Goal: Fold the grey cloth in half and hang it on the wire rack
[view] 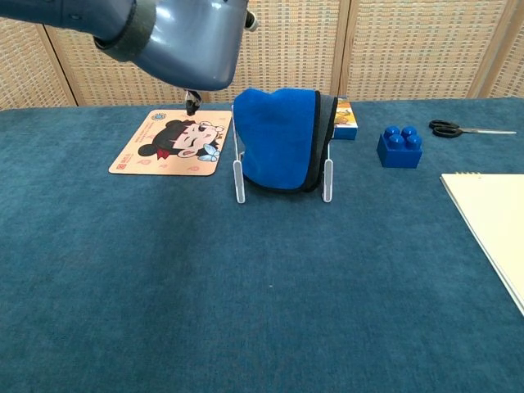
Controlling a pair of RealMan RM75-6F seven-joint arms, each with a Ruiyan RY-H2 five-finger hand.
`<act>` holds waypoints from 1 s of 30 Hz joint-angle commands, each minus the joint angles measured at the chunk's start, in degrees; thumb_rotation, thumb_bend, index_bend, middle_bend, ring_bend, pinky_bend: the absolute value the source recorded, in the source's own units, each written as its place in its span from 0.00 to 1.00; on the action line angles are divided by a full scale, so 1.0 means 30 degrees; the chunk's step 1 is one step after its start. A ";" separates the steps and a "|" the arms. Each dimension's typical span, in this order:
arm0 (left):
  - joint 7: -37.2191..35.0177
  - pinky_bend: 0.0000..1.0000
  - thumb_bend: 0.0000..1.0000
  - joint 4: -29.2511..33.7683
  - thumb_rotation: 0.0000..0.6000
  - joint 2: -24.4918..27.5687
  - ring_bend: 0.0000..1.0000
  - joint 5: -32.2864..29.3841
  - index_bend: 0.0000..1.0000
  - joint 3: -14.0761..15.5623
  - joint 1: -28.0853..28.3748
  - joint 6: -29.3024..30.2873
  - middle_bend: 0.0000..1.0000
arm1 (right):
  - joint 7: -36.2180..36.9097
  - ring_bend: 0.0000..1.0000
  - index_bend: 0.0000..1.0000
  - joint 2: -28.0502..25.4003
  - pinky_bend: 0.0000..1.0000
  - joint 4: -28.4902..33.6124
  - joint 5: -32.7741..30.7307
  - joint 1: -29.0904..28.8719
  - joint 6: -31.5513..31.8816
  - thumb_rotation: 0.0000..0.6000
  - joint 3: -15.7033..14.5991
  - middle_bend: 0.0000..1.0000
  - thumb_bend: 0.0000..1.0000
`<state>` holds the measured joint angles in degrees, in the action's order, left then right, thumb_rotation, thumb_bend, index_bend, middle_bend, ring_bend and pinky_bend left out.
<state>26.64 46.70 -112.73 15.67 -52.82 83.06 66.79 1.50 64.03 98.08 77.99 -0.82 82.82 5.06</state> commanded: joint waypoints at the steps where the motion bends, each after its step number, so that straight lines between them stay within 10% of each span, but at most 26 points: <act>1: 0.1048 0.00 0.32 0.3348 1.00 0.1542 0.00 0.0307 0.00 0.0764 -0.1876 0.0801 0.00 | 0.0001 0.00 0.00 -0.0009 0.00 0.0038 0.0092 0.0013 0.0056 1.00 -0.0025 0.00 0.00; 6: 0.1967 0.00 0.32 1.0766 1.00 0.5376 0.00 0.1998 0.00 0.3295 -0.6323 0.0816 0.00 | 0.0051 0.00 0.00 0.0032 0.00 0.0111 0.0601 0.0066 0.0318 1.00 -0.0161 0.00 0.00; 14: -0.0178 0.00 0.32 1.5883 1.00 0.9501 0.00 0.5417 0.00 0.5726 -1.0691 -0.0116 0.00 | 0.0156 0.00 0.00 0.0032 0.00 0.0190 0.1121 0.0169 0.0631 1.00 -0.0322 0.00 0.00; 30: -1.0227 0.00 0.31 1.8366 1.00 1.5388 0.00 1.8168 0.00 1.2763 -2.0950 0.3926 0.00 | 0.0212 0.00 0.00 -0.0117 0.00 0.0698 0.2827 0.0557 0.1790 1.00 -0.0811 0.00 0.00</act>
<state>1.40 101.01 -70.07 63.14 -20.10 26.58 73.31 2.25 63.70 100.07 86.34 0.76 88.07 2.70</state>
